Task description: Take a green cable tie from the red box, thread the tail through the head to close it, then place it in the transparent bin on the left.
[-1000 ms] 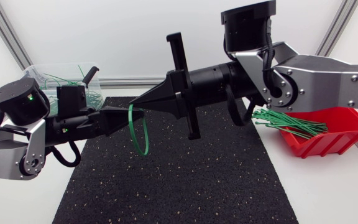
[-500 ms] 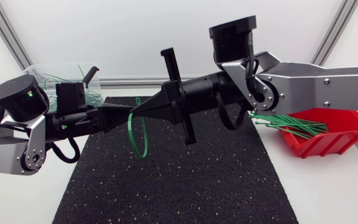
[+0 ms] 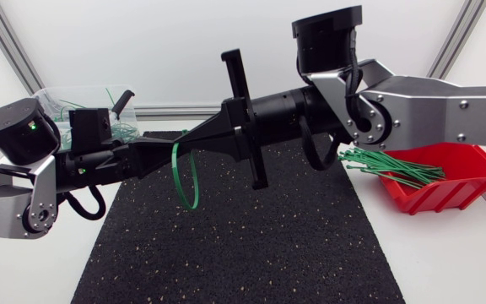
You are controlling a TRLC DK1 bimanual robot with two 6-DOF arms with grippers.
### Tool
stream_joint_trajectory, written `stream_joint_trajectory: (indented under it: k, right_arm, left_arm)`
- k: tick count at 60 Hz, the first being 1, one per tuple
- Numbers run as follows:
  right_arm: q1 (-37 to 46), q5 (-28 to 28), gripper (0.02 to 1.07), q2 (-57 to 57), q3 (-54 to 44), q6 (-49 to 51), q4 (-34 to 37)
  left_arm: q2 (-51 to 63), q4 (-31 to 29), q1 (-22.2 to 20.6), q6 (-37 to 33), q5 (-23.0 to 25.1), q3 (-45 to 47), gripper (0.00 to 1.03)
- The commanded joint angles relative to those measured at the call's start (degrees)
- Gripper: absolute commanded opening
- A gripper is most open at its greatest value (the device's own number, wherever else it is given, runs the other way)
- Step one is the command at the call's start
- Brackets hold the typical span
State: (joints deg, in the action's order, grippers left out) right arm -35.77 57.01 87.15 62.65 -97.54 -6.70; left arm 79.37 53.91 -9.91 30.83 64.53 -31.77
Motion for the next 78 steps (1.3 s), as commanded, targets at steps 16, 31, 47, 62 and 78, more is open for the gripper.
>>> stream_joint_trajectory:
  k: [16, 31, 47, 62, 78]
  right_arm:
    - [0.17, 0.38, 0.07, -0.58, 1.33, -1.60, -0.86]
    - [0.00, 0.29, 0.07, -0.23, 1.51, -1.60, -1.12]
    - [0.09, 0.38, 0.07, -0.14, 1.60, -1.60, -1.12]
    - [0.17, 0.29, 0.07, 0.21, 1.51, -1.60, -1.12]
    - [1.05, 0.29, 0.07, 0.74, 1.42, -1.60, -1.39]
  left_arm:
    - [-3.44, 1.02, -0.72, 1.25, 0.86, 1.89, 0.04]
    - [-4.93, 1.02, -1.07, 2.31, 0.86, 1.97, 0.03]
    - [-4.58, 1.02, -1.60, 2.31, 0.86, 2.33, 0.03]
    - [-4.84, 1.02, -1.51, 2.39, 0.95, 2.33, 0.03]
    - [-7.04, 1.02, -1.43, 3.10, 1.21, 3.29, 0.03]
